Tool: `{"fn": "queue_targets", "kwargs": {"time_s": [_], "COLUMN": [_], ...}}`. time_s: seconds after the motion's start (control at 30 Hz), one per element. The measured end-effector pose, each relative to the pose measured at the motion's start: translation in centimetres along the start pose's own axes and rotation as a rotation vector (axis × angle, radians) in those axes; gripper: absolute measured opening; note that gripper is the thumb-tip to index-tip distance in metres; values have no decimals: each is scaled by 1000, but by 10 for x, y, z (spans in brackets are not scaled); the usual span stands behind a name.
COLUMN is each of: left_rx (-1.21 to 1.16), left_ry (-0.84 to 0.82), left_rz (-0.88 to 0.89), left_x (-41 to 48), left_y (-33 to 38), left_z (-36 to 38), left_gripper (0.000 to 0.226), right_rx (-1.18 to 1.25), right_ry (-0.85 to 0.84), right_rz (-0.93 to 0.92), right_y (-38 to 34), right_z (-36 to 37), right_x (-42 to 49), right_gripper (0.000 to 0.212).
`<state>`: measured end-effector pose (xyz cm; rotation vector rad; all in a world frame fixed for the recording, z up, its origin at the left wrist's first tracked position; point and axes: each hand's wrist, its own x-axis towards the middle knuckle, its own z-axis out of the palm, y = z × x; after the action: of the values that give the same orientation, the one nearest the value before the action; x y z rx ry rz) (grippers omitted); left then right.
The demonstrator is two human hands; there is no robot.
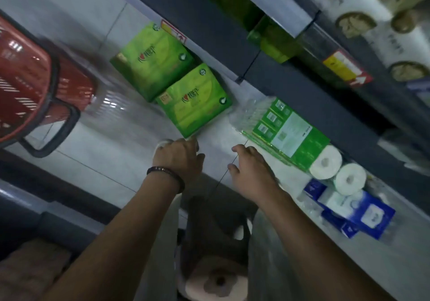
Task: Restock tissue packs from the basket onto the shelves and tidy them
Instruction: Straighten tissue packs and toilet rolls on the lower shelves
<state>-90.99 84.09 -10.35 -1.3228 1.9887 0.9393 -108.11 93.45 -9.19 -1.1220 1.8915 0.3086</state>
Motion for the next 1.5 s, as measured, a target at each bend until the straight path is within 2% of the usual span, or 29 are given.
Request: {"fn": "queue_targets", "kwargs": {"time_s": [0.13,0.27,0.4,0.47,0.63,0.73,0.83,0.97,1.17,1.27,1.33,1.43,1.5], "left_rx": [32,88,290,357,453,538,475,494,594,445,362,265,122], "left_ry": [34,142,170,259,370,324,234,151,139,171,187,60,14], "left_rz": [26,144,261,331,383,429,416,381,264,286,255,204,192], "left_x": [30,74,118,133,140,115,75,49,60,89,111,141,150], "left_y": [37,92,153,175,197,209,227,244,243,238,236,245,256], "left_z": [25,52,64,67,81,83,79,62,22,24,29,32,37], "left_gripper": [40,37,44,45,50,52,50,50,55,51,52,63,51], "right_rx": [20,2,-22,-28,7,54,211,173,339,466,479,506,518], "right_ry": [95,187,332,393,453,470,608,503,520,492,399,271,295], "right_rz": [-19,-65,-76,-63,-55,-85,-28,-24,58,104,183,297,329], "right_y": [45,98,156,184,238,252,263,283,296,295,298,315,331], "right_z": [14,17,12,7,10,3,-3,-8,-16,-12,-16,-27,-26], "right_x": [12,37,61,68,80,69,45,19,0,14,22,29,38], "right_gripper": [44,52,52,51,51,49,44,46,39,42,39,42,39]}}
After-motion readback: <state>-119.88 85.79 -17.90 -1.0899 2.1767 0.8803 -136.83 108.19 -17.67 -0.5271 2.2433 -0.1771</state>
